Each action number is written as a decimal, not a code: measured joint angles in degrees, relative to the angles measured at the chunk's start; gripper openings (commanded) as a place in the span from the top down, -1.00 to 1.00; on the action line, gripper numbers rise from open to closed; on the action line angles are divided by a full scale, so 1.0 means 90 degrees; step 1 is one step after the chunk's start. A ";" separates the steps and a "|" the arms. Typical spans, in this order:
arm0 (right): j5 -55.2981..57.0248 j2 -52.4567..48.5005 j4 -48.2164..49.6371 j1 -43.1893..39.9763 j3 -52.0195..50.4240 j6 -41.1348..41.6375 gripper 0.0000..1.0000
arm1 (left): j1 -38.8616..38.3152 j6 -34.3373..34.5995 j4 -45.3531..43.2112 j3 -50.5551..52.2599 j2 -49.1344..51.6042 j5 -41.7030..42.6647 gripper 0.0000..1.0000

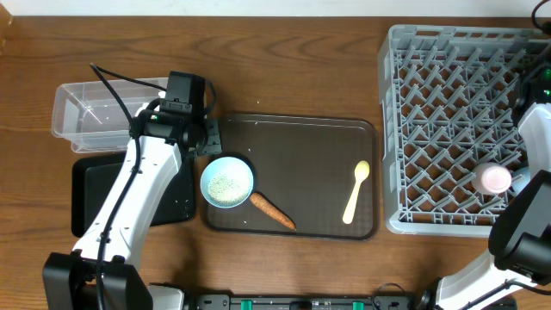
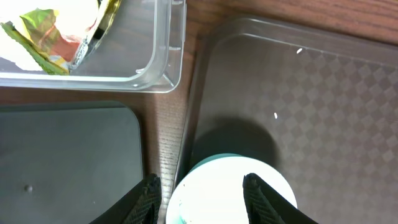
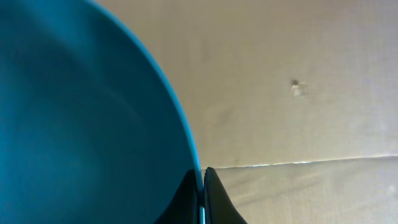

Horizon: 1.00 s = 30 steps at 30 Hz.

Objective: Sort waste into correct bins and load items into the dishwasher rack
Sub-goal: 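Lift the blue plate and stand it upright in the rack's back right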

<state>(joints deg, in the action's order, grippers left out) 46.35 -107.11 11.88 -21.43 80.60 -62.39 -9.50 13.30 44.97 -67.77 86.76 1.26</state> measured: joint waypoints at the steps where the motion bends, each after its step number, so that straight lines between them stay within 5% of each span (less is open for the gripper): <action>1: -0.0036 0.0000 -0.0058 0.0002 0.0005 0.0041 0.97 | 0.0000 0.0000 0.0002 0.0000 0.0000 0.0000 0.09; 10: -0.0017 0.0039 -0.0595 0.0066 0.0121 0.0831 0.97 | 0.0000 0.0000 0.0002 0.0000 0.0000 0.0002 0.09; 14: 0.0068 0.0146 -0.1275 0.0267 0.0172 0.1423 0.68 | 0.0000 0.0000 0.0002 0.0000 0.0000 0.0002 0.09; 17: 0.0126 0.0151 -0.1841 0.0539 0.0151 0.1899 0.66 | 0.0000 0.0000 0.0005 0.0000 0.0000 0.0002 0.09; 30: 0.0272 0.0189 -0.3011 0.0843 0.0180 0.3582 -0.61 | 0.0000 0.0000 0.0005 0.0000 0.0000 0.0002 0.09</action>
<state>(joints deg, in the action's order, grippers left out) 48.80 -105.41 -15.22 -13.85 82.21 -30.15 -9.50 13.30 45.01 -67.77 86.76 1.28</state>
